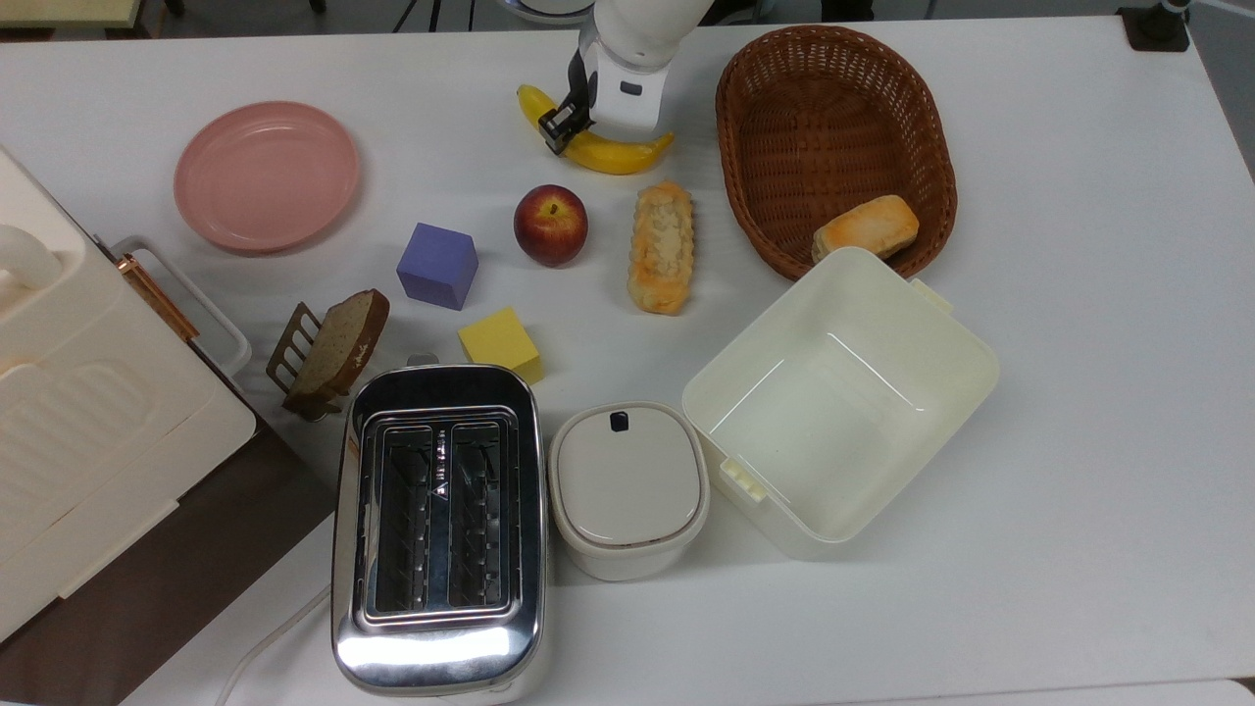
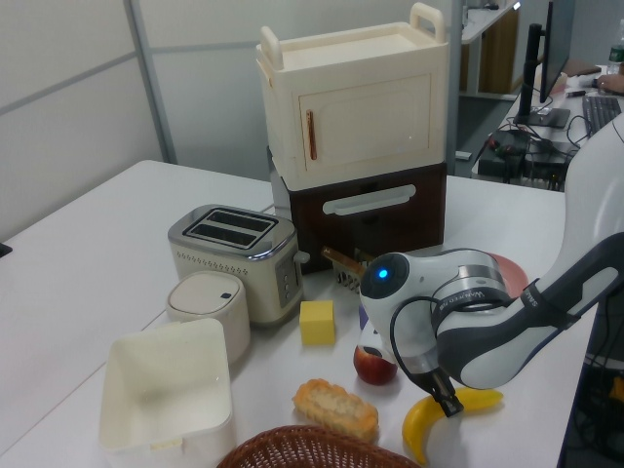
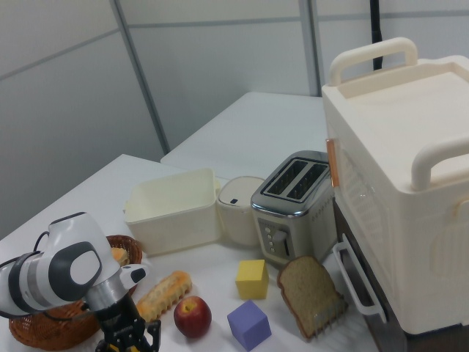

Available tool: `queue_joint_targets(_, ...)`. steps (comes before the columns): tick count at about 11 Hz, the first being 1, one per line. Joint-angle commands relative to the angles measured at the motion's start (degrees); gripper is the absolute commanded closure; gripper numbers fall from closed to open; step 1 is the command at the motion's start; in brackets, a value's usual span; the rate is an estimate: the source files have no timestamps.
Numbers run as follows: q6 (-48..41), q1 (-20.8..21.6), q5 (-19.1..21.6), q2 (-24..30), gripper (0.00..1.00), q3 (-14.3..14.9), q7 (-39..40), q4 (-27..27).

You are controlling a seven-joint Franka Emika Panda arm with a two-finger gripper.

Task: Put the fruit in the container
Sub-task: 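Close the gripper on the banana and lift it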

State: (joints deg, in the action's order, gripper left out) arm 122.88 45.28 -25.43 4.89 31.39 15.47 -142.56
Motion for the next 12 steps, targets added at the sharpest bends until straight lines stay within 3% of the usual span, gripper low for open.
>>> queue_joint_targets(1, 1.57, 0.42, -1.03, 0.65, 0.82, 0.87, -0.52, -0.18)
queue_joint_targets(5, -5.61, 1.21, -0.33, 3.55, 0.84, 0.69, -10.00, 6.92)
queue_joint_targets(7, -10.10, 1.30, 1.94, 4.69, 0.88, 0.08, -10.46, 11.66)
queue_joint_targets(10, -19.85, 1.13, 8.53, 3.30, 0.90, 0.16, -9.93, 25.53)
queue_joint_targets(12, -24.78, 0.95, 13.97, -1.35, 0.91, 0.43, -9.93, 35.55)
